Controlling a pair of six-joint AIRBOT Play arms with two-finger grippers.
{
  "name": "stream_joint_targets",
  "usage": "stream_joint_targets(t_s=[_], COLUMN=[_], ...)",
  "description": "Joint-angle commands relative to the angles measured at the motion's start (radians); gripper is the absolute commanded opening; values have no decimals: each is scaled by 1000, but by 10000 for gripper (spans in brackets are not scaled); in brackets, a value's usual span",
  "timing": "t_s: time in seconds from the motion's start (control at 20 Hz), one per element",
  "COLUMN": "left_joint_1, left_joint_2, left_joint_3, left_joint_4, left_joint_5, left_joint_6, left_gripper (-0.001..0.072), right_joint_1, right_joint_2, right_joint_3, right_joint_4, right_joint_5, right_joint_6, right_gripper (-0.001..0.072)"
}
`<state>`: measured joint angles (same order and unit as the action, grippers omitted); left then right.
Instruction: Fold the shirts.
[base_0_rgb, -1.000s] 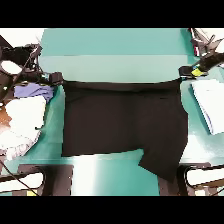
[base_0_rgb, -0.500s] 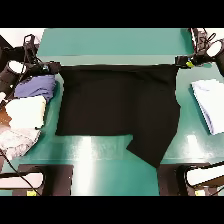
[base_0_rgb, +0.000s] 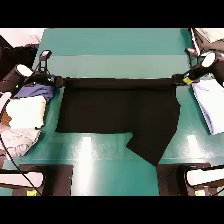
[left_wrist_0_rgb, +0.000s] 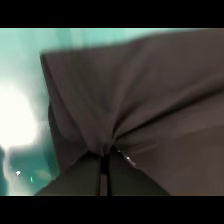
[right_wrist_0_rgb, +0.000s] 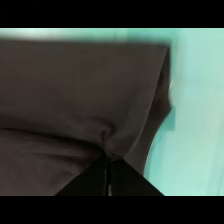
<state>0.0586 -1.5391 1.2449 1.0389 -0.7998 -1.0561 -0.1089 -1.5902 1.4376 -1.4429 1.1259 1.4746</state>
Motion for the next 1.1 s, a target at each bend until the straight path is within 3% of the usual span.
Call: stream_joint_targets(t_s=[0.0, 0.1, 0.15, 0.2, 0.25, 0.55, 0.8, 1.05], left_joint_1=[0, -1, 0, 0, 0, 75, 102, 102], left_joint_2=[-41, -41, -41, -41, -41, 20, 259, 373], left_joint_3=[-2, 0, 0, 0, 0, 50, -246, -492], left_joint_4=[34, 34, 33, 33, 33, 64, 64, 98], left_joint_5=[-39, -44, -60, -85, -116, -507, -467, -489], left_joint_6=[-42, -76, -98, -121, -138, -167, -179, -206], left_gripper=[33, 35, 216, 517, 615, 610, 610, 610], right_joint_1=[1, 1, 1, 1, 0, -25, -105, -169], right_joint_2=[34, 33, 34, 34, 38, 227, 425, 540], right_joint_3=[-124, -149, -154, -153, -153, -189, -351, -482], right_joint_4=[27, 54, 66, 73, 87, 101, 280, 326], right_joint_5=[-7, -2, 3, 9, 16, 208, 268, 267], right_joint_6=[-1, 0, -1, -2, -2, -66, -138, -159], right_gripper=[15, 17, 28, 199, 380, 386, 362, 361])
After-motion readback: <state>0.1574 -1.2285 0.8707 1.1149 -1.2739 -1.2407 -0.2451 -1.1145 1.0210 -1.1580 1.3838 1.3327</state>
